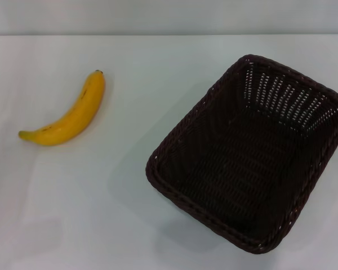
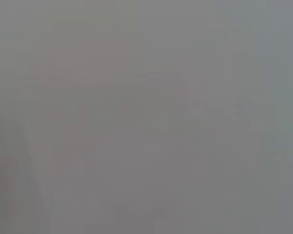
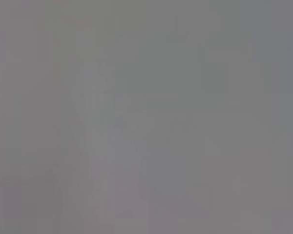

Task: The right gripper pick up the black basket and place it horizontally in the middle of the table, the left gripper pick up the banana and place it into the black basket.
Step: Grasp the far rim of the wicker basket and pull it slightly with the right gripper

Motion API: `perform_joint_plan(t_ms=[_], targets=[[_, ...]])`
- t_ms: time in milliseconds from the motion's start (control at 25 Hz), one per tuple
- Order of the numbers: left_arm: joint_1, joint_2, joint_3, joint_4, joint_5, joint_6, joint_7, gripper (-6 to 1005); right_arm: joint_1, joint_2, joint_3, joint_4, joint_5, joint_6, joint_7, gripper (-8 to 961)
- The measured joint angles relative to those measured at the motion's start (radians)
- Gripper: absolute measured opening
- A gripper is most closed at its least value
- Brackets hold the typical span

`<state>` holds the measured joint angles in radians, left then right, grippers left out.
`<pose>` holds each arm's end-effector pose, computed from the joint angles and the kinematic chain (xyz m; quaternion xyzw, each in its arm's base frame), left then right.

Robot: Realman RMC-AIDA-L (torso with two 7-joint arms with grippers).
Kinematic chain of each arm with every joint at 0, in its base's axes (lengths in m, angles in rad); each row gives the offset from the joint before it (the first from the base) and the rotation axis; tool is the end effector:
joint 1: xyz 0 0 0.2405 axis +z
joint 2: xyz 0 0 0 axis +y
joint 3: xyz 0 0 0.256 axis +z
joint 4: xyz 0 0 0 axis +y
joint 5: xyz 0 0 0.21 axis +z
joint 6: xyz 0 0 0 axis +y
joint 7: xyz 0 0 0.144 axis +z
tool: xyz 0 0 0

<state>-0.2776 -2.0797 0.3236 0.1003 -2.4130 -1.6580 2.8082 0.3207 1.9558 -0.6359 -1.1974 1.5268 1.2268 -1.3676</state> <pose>-0.3770 0.2434 0.1033 -0.4785 -0.1461 -0.3884 0.7739 0.2737 0.3550 0.2102 -0.7856 0.2463 0.3168 0.4711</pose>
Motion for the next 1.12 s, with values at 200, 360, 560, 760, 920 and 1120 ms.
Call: perform_joint_plan(t_ms=[200, 360, 560, 760, 920, 1120], targets=[[0.006, -0.001, 0.0, -0.002, 0.0, -0.003, -0.013, 881, 0.1, -0.015, -0.055, -0.246, -0.35, 0.061, 0.326, 773], [0.012, -0.002, 0.0, -0.002, 0.0, -0.003, -0.017, 881, 0.229, -0.044, -0.097, -0.295, -0.516, 0.199, 0.471, 768], [0.012, -0.002, 0.002, -0.003, 0.0, -0.003, -0.017, 881, 0.376, -0.095, -0.119, -0.271, -0.611, 0.352, 0.62, 765], [0.017, -0.002, 0.005, -0.003, 0.001, -0.013, -0.029, 882, 0.538, -0.14, -0.179, -0.107, -0.799, 0.471, 0.741, 750], [0.032, -0.003, 0.005, -0.004, 0.001, -0.03, -0.036, 882, 0.679, -0.131, -0.194, 0.069, -0.963, 0.493, 0.752, 737], [0.04, -0.003, 0.006, -0.011, 0.005, -0.034, -0.037, 882, 0.807, -0.127, -0.24, 0.297, -1.047, 0.472, 0.727, 722]])
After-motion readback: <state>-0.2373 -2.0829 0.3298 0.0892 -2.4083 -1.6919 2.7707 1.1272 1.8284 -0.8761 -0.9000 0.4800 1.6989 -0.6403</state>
